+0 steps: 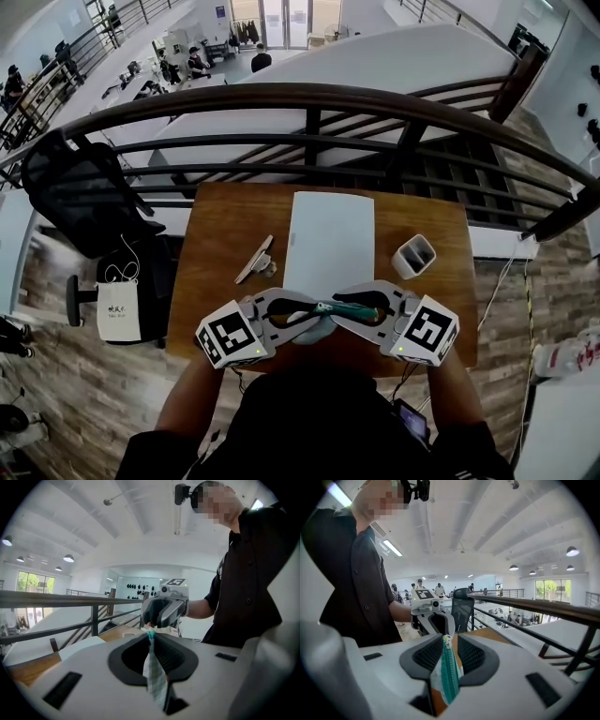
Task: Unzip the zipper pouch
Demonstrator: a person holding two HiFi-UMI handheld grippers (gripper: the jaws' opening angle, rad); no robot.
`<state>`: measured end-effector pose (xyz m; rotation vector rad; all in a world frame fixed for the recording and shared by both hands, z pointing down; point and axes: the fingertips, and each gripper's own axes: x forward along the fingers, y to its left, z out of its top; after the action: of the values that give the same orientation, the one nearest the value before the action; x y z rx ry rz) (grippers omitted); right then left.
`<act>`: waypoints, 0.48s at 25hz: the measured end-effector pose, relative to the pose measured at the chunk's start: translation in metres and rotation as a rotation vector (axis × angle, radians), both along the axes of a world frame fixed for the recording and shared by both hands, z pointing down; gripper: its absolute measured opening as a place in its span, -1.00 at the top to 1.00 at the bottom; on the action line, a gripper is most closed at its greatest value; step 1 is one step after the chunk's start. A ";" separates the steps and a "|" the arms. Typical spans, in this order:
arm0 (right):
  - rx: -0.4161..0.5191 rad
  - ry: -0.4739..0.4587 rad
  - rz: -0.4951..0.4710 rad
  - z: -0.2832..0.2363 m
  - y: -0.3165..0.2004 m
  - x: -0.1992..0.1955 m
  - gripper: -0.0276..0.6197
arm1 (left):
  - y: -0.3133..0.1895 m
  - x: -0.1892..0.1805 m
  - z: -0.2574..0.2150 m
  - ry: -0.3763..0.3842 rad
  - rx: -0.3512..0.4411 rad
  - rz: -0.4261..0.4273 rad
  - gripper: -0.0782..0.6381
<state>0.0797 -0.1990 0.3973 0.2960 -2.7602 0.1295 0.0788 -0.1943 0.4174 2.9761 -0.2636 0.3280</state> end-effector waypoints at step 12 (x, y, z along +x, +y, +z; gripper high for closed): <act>-0.185 0.067 -0.201 0.030 0.020 -0.021 0.60 | 0.021 -0.007 0.018 -0.140 0.057 0.045 0.65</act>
<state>0.0586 -0.1792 0.4275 -0.0261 -2.6686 0.3140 0.0723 -0.1735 0.4350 3.0232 -0.2243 0.5448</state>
